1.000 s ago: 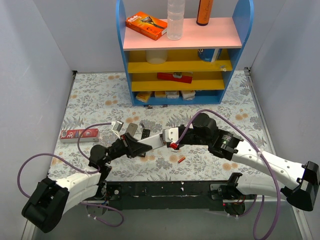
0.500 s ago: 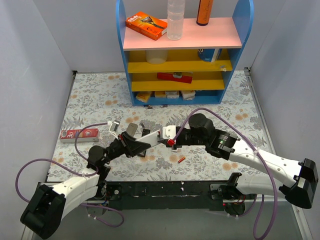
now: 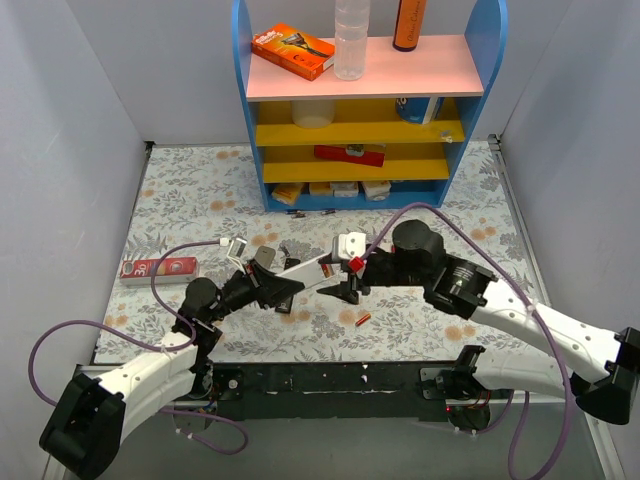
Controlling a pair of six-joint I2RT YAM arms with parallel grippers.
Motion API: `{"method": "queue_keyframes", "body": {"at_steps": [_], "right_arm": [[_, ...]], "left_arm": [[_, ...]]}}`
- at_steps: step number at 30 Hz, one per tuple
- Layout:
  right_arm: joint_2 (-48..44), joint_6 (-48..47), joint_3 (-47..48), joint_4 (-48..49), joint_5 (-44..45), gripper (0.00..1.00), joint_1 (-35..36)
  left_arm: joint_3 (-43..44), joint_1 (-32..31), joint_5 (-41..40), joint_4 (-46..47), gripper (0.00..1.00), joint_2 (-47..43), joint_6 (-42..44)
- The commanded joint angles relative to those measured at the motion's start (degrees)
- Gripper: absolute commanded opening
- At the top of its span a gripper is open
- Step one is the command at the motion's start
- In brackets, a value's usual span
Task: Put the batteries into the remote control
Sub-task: Load the battery into the remote control.
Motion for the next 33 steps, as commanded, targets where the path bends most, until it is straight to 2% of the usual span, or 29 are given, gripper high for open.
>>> {"method": "queue_keyframes", "body": {"at_steps": [1, 4, 6, 10, 12, 16, 19, 27, 33], "right_arm": [[-5.6, 8.1, -0.7, 6.5, 4.9, 0.69, -0.2], [-6.4, 12.1, -2.6, 6.7, 15.0, 0.78, -0.9], [-5.9, 14.7, -3.2, 6.1, 15.2, 0.79, -1.7], [-3.4, 20.7, -4.7, 6.2, 11.1, 0.79, -6.3], [-3.4, 24.0, -7.3, 10.3, 7.6, 0.79, -8.9], [-4.0, 31.8, -12.4, 20.0, -5.6, 0.78, -16.0], [-3.8, 33.7, -14.2, 25.1, -10.9, 0.77, -16.9], [-2.6, 38.9, -16.3, 32.2, -15.5, 0.74, -18.4], [-1.2, 40.6, -16.2, 34.6, -15.8, 0.66, -18.9]], "left_arm": [[1.5, -0.3, -1.7, -2.6, 0.00, -1.3, 2.4], [1.1, -0.3, -1.0, -0.6, 0.00, -1.9, 1.7], [0.7, -0.2, 0.1, 1.6, 0.00, -2.1, 1.4], [-0.1, -0.3, 2.2, 5.8, 0.00, -2.0, 0.2], [-0.6, -0.3, 3.0, 7.8, 0.00, -2.1, -0.6], [-0.4, -0.2, 4.4, 8.6, 0.00, -2.0, -0.9], [-0.3, -0.2, 5.1, 9.8, 0.00, -1.1, -1.4], [-0.2, -0.2, 6.2, 13.6, 0.00, 0.7, -3.3], [0.2, -0.3, 6.8, 13.7, 0.00, 0.3, -3.3]]}}
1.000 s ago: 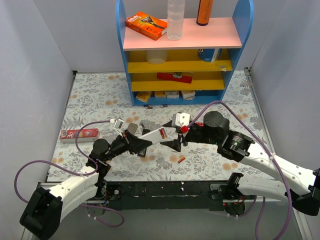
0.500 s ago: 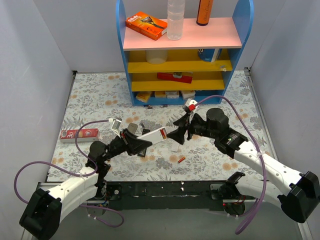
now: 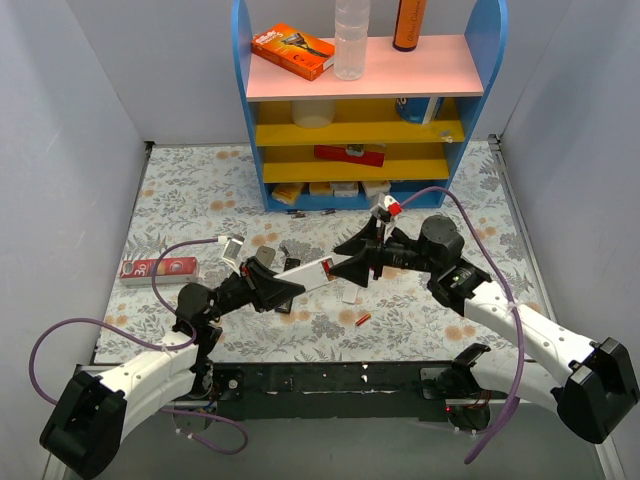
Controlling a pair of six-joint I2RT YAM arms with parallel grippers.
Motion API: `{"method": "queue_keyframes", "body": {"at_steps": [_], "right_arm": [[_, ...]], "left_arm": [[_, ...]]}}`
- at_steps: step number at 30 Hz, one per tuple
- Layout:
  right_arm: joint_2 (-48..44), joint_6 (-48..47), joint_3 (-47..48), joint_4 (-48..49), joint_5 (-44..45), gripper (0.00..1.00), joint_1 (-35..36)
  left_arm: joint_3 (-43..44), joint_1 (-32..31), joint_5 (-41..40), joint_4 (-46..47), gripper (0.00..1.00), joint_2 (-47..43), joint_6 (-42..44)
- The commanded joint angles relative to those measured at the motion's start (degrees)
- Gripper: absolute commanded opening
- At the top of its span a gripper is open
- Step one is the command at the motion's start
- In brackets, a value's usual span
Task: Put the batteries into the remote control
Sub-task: Load the battery into the remote control.
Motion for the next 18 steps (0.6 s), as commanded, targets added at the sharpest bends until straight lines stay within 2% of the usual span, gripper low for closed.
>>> {"method": "queue_keyframes", "body": {"at_steps": [1, 12, 18], "right_arm": [[1.3, 3.3, 0.0, 6.1, -2.2, 0.64, -0.4], [3.9, 7.5, -0.8, 11.8, -4.1, 0.56, -0.4], [4.8, 8.0, -1.6, 12.0, -3.7, 0.41, -0.5]], "left_arm": [[0.3, -0.2, 1.4, 2.7, 0.00, -0.5, -0.1], [1.0, -0.1, 2.4, 3.7, 0.00, -0.1, -0.5], [1.1, -0.2, 2.5, 4.2, 0.00, -0.1, -0.6]]}}
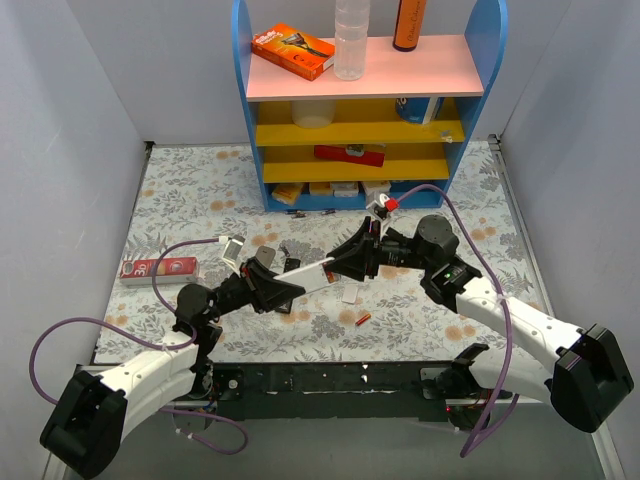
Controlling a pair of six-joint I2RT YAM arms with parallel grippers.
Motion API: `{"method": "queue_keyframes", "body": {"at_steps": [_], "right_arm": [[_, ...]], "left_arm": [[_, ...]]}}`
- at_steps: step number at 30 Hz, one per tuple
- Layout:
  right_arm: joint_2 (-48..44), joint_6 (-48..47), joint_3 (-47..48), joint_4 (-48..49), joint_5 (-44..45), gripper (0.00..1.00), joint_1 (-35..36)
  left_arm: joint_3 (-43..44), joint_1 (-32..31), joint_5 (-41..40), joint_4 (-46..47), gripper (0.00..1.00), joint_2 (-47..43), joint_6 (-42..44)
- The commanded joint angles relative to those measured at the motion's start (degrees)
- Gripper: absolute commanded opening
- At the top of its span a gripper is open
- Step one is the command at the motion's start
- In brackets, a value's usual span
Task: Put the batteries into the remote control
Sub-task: Load the battery into the remote control.
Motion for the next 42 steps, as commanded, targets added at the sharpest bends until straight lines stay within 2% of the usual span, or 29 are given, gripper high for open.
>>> {"method": "queue_keyframes", "body": {"at_steps": [1, 4, 13, 21, 26, 29, 30, 33, 34, 37, 39, 42], "right_arm": [[0.3, 0.8, -1.1, 2.9, 0.1, 0.35, -0.4], [0.3, -0.4, -1.2, 1.3, 1.0, 0.29, -0.3], [-0.3, -2.1, -2.2, -2.2, 3.1, 0.17, -0.3], [-1.5, -4.5, -1.5, -5.9, 4.9, 0.19, -0.2], [-1.7, -7.9, 0.8, -11.9, 9.2, 0.19, 0.0], [-2.2, -7.8, 1.1, -11.9, 8.6, 0.31, 0.0], [-2.8, -7.9, 1.3, -12.3, 8.6, 0.41, 0.0], [-5.1, -9.3, 2.4, -16.1, 11.0, 0.57, 0.0], [-5.7, -10.0, 2.8, -17.3, 13.0, 0.60, 0.0], [-7.4, -13.6, 5.0, -26.6, 19.6, 0.64, 0.0], [-7.7, -15.9, 6.2, -34.5, 22.9, 0.64, 0.0], [-8.6, -19.6, 5.7, -39.5, 26.8, 0.65, 0.0]], "left_arm": [[1.2, -0.2, 0.9, 2.4, 0.00, -0.1, 0.1], [1.4, -0.2, 1.0, 2.4, 0.00, -0.1, 0.1], [1.9, -0.2, 0.8, 0.8, 0.00, -1.5, 1.0], [1.9, -0.2, 0.3, -0.4, 0.00, -0.8, 1.2], [2.0, -0.2, 0.0, -1.6, 0.00, -1.3, 1.0], [2.6, -0.1, -1.6, -5.4, 0.00, -1.9, 2.0], [2.8, -0.2, -2.7, -7.0, 0.00, -2.0, 2.4], [5.0, -0.2, -7.1, -17.8, 0.00, -1.5, 5.2], [5.6, -0.2, -8.5, -23.9, 0.00, -1.0, 6.2], [8.1, -0.2, -13.8, -33.7, 0.00, 0.5, 8.5], [9.0, -0.2, -15.8, -36.1, 0.00, 1.2, 8.9], [9.5, -0.2, -16.2, -38.7, 0.00, 1.8, 9.1]]}}
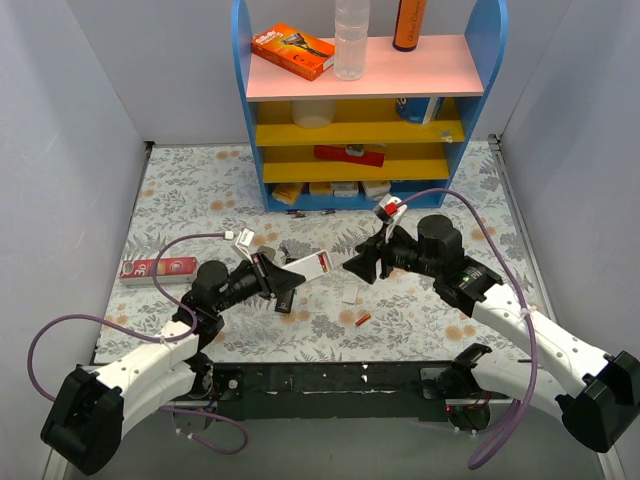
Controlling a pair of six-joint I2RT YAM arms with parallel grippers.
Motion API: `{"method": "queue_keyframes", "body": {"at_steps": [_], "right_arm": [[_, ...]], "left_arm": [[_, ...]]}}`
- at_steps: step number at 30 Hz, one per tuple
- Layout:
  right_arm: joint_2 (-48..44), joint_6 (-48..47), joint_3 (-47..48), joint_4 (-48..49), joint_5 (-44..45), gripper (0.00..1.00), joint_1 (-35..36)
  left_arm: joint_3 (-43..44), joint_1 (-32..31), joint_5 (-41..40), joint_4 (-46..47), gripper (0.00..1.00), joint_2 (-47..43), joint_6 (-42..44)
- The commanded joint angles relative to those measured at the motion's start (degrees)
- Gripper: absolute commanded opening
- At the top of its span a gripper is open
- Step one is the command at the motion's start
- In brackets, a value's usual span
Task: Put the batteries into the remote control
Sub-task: Load the battery into the remote control, then adjust the remote control.
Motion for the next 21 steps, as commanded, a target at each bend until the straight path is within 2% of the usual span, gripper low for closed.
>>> {"method": "queue_keyframes", "body": {"at_steps": [1, 4, 9, 14, 18, 21], "right_arm": [[-1.7, -8.0, 1.3, -14.1, 9.0, 0.65, -0.1], [-1.1, -12.7, 0.8, -19.6, 8.2, 0.64, -0.1], [2.6, -13.6, 1.6, -24.5, 7.7, 0.60, 0.4], [6.0, -3.4, 1.1, -26.4, 13.0, 0.59, 3.4], [9.2, 4.5, -1.5, -23.8, 21.4, 0.59, 13.1], [13.0, 8.8, -1.4, -23.7, 27.2, 0.59, 17.2]], "left_arm": [[2.5, 0.0, -5.0, -9.7, 0.00, 0.4, 2.5], [3.3, 0.0, -6.6, -12.9, 0.00, 0.0, 2.9], [5.4, 0.0, -11.1, -19.2, 0.00, -2.0, 3.9], [7.4, 0.0, -15.9, -25.0, 0.00, -4.8, 5.8], [7.7, 0.0, -16.6, -25.4, 0.00, -6.3, 6.4], [7.5, 0.0, -15.8, -24.8, 0.00, -5.9, 6.9]]}}
